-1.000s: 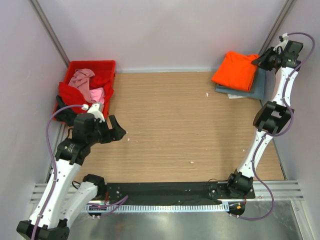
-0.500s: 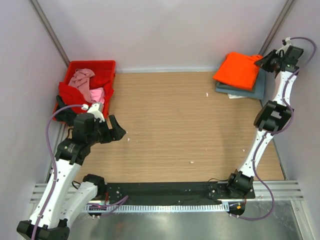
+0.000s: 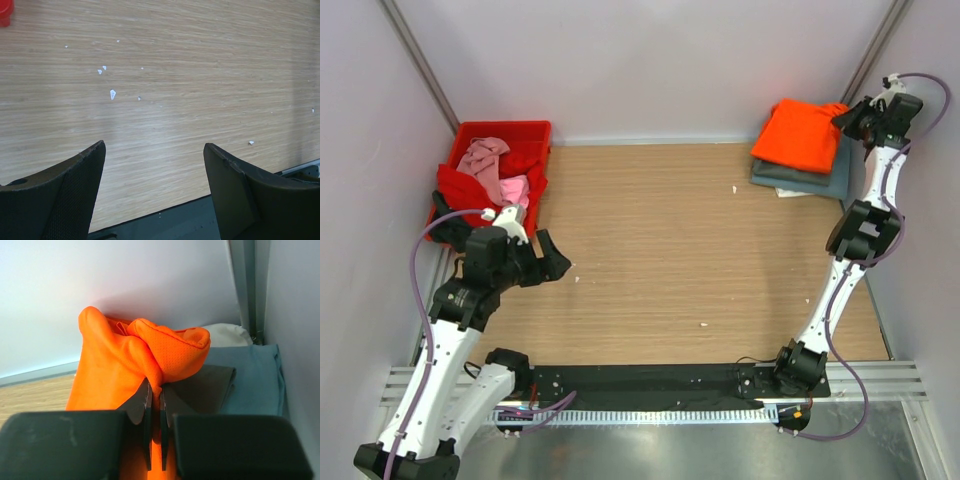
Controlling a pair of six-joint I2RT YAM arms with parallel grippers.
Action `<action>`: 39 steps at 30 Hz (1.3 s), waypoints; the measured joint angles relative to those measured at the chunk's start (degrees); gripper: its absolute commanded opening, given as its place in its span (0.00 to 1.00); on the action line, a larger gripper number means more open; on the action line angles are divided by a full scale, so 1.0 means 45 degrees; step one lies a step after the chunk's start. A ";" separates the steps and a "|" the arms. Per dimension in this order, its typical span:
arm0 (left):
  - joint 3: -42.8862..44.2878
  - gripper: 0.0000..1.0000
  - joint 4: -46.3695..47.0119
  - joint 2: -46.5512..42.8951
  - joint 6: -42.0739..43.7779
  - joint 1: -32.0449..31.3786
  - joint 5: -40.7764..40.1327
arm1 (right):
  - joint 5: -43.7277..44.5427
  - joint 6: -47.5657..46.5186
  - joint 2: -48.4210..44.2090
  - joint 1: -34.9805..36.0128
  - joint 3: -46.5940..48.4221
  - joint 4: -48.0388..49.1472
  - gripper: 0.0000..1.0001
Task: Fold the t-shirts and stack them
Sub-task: Neatly place the folded tshirt to the corner, then reset both grippers
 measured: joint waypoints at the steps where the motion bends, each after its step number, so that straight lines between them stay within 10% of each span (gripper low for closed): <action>1: 0.0000 0.80 0.0000 0.0000 0.0000 0.0024 0.0005 | 0.0092 -0.0121 0.0029 0.0019 -0.0053 0.0107 0.10; 6: 0.0000 0.80 0.0010 0.0005 0.0000 0.0141 0.0000 | 0.0801 -0.0695 0.0155 0.0165 -0.0287 0.0432 0.72; 9: 0.0000 0.80 0.0010 0.0000 0.0000 0.0151 0.0000 | 0.1773 -0.1141 0.0160 0.0340 -0.0359 0.0510 0.84; 21: -0.0005 0.81 0.0015 -0.0559 0.0000 0.0155 0.0000 | 1.0656 -0.2458 -0.2463 0.1729 -0.2623 0.0894 0.97; 30: -0.0005 0.91 0.0019 -0.1365 0.0024 0.0228 -0.0005 | 0.9908 -0.0053 -1.2308 0.1909 -0.8806 0.2045 1.00; 39: -0.0049 1.00 0.0117 -0.1705 0.0087 0.0291 0.0034 | 0.8922 0.0821 -1.7986 1.0205 -1.7039 0.3716 1.00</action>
